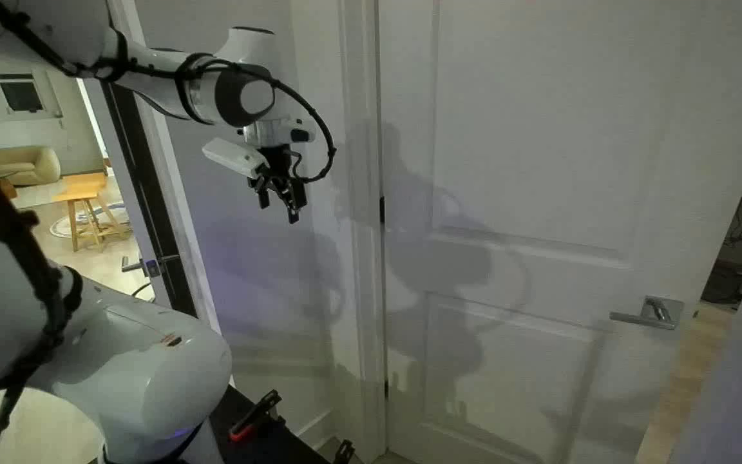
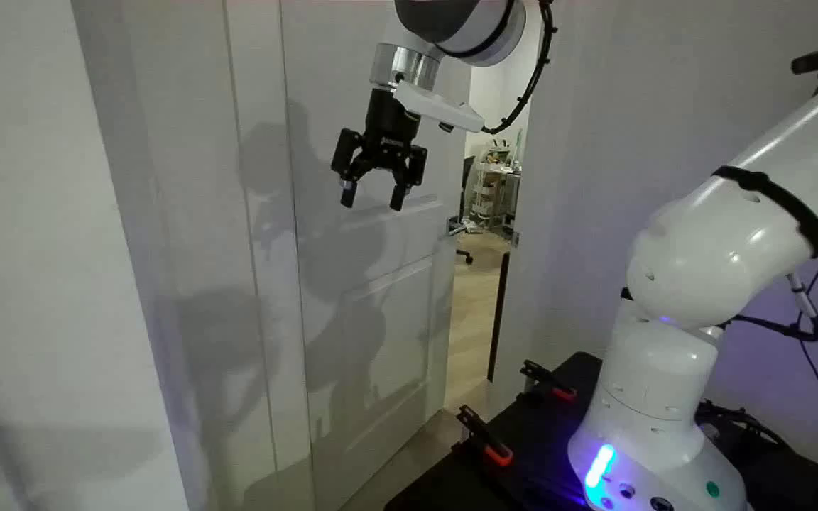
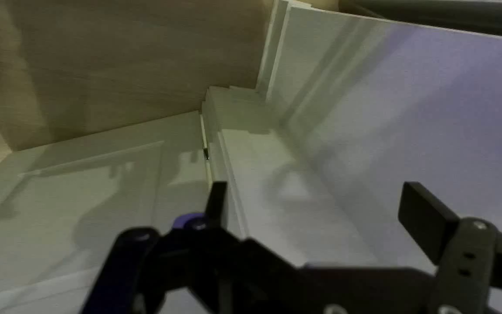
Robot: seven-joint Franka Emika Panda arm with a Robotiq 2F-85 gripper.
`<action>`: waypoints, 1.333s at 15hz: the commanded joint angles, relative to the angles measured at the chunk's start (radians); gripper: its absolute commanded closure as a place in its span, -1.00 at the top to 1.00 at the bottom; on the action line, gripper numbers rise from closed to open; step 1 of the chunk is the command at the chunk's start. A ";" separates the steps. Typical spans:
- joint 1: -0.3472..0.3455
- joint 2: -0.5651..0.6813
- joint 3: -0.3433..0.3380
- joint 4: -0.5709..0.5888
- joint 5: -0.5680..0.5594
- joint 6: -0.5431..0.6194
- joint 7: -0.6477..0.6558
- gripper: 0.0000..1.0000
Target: Close the door
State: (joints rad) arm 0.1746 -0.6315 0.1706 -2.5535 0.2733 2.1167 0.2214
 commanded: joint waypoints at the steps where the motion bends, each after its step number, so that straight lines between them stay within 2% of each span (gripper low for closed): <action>1: -0.003 0.000 0.002 0.002 0.001 -0.004 -0.001 1.00; 4: -0.003 0.000 0.002 0.002 0.001 -0.004 -0.001 1.00; 6: -0.026 0.041 0.011 0.044 -0.018 -0.003 0.030 1.00; 11: -0.129 0.115 0.019 0.098 -0.117 0.026 0.142 1.00; 16: -0.256 0.219 0.016 0.219 -0.239 -0.018 0.359 1.00; 20: -0.303 0.300 0.015 0.294 -0.300 -0.024 0.567 1.00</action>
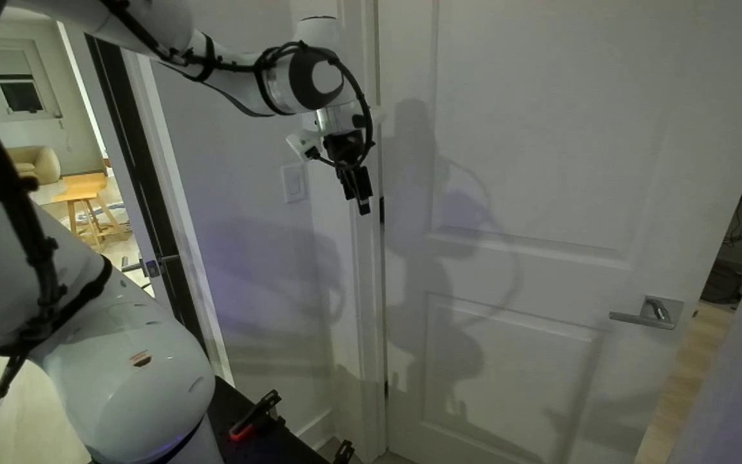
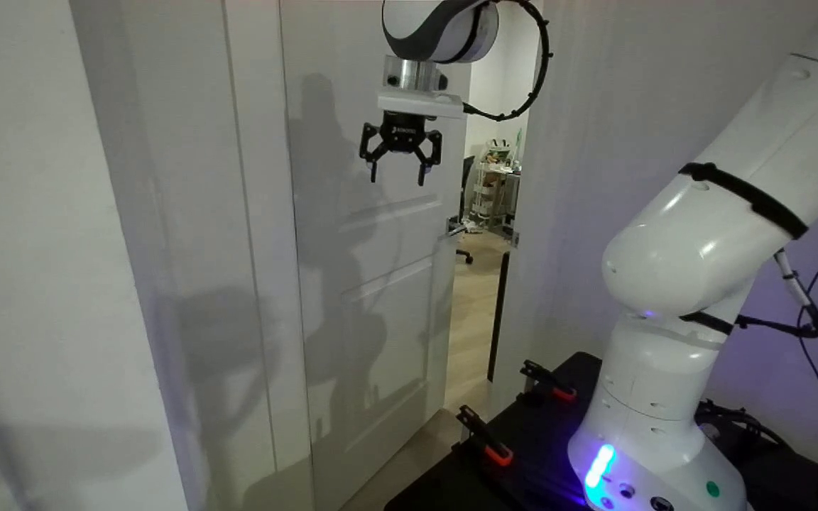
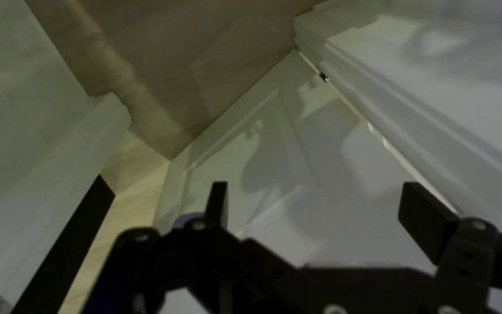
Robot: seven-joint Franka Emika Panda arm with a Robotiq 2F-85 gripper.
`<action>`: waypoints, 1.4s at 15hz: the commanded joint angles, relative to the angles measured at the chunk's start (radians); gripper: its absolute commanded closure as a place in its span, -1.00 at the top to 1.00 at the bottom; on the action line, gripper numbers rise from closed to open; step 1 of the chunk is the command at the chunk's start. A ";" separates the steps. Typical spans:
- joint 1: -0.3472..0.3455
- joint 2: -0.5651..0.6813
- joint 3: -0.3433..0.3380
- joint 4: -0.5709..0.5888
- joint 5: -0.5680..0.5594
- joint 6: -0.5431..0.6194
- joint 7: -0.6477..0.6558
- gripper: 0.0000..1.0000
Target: Close the door
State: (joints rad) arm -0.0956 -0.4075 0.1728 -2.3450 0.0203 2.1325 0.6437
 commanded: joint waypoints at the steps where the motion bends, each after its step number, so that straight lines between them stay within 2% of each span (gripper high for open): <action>1: -0.039 0.100 0.010 0.104 -0.066 -0.038 0.200 1.00; 5: -0.056 0.227 -0.020 0.209 -0.151 -0.051 0.413 1.00; 10: -0.035 0.410 -0.100 0.378 -0.250 -0.087 0.632 1.00; 17: -0.002 0.615 -0.235 0.582 -0.266 -0.103 0.724 1.00; 21: 0.001 0.700 -0.291 0.680 -0.251 -0.136 0.689 1.00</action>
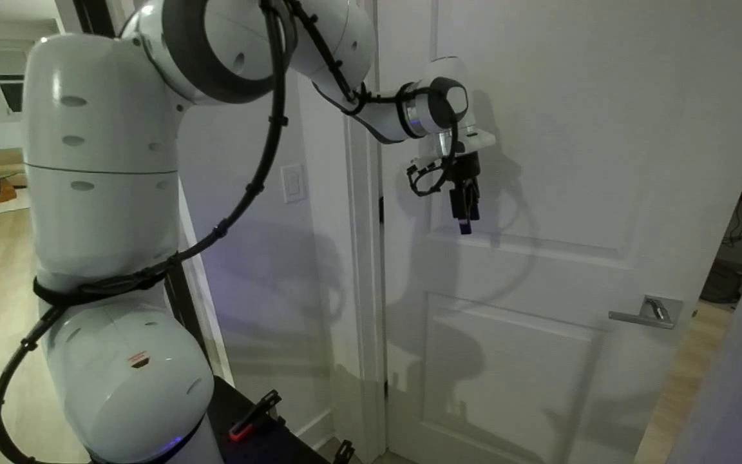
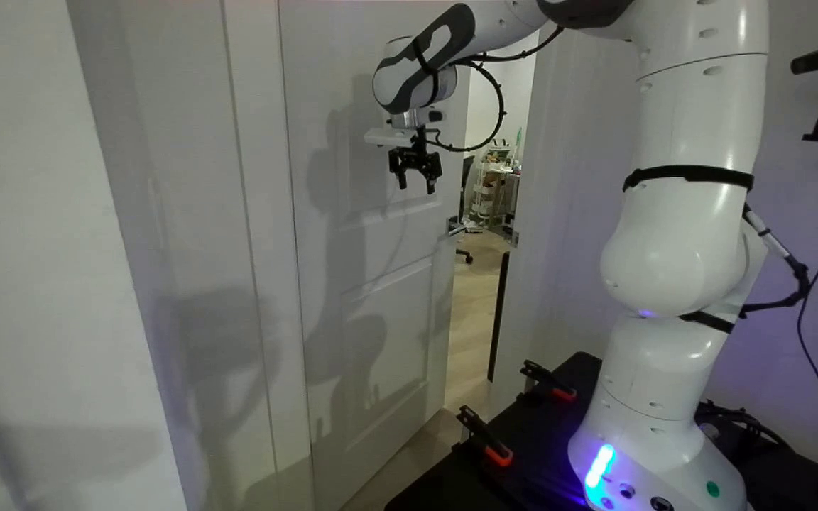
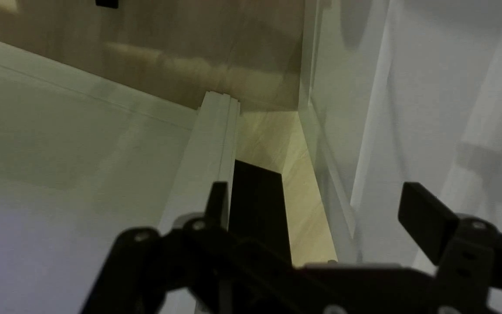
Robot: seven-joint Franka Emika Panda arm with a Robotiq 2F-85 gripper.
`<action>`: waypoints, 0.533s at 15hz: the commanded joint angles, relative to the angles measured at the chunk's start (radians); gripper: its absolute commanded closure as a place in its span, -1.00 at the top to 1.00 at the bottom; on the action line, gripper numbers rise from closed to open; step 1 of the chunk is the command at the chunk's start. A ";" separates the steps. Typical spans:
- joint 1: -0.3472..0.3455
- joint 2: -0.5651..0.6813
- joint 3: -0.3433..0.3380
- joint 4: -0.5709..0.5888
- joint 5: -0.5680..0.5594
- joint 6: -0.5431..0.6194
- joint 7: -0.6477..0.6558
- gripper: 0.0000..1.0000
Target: Close the door
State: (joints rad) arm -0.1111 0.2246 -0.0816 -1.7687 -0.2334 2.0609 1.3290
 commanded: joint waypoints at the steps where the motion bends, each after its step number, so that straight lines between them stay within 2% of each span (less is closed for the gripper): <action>1: 0.011 0.089 -0.049 0.127 0.007 -0.072 -0.019 1.00; 8: -0.003 0.209 -0.136 0.241 -0.028 -0.033 -0.056 1.00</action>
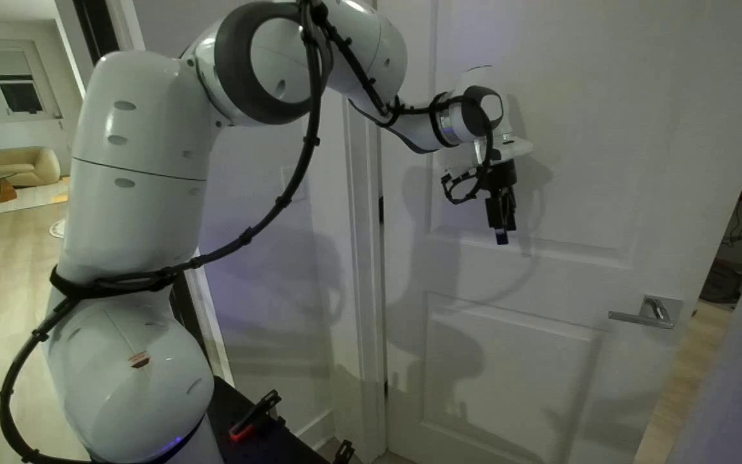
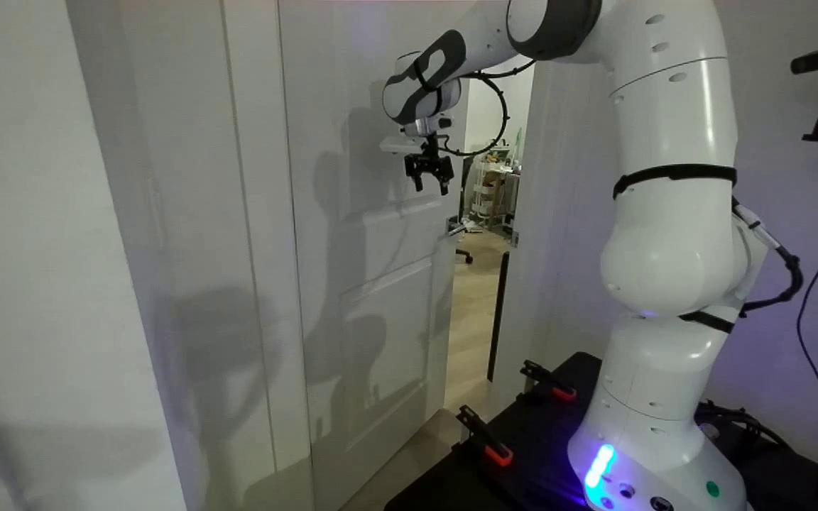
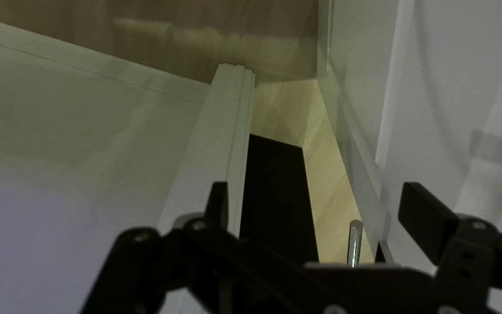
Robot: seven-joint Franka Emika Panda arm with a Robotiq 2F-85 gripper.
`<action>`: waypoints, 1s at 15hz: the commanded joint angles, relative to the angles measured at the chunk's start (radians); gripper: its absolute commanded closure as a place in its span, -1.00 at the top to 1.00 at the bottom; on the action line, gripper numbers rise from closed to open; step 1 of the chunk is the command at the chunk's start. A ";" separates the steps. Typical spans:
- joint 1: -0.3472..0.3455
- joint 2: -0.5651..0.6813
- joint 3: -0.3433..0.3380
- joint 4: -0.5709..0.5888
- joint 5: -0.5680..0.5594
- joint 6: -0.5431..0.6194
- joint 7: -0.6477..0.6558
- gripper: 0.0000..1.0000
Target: Close the door
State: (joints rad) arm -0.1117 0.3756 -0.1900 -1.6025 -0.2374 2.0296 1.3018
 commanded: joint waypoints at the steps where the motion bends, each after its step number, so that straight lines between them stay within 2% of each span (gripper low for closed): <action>1: -0.003 0.076 -0.041 0.088 -0.039 0.014 -0.030 1.00; 5: -0.011 0.143 -0.084 0.131 -0.094 0.084 -0.041 1.00; 11: -0.046 0.255 -0.119 0.210 -0.080 0.165 -0.052 1.00; 15: -0.046 0.328 -0.155 0.256 -0.098 0.219 -0.044 1.00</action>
State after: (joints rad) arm -0.1581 0.6425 -0.3204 -1.4133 -0.3179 2.2198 1.2730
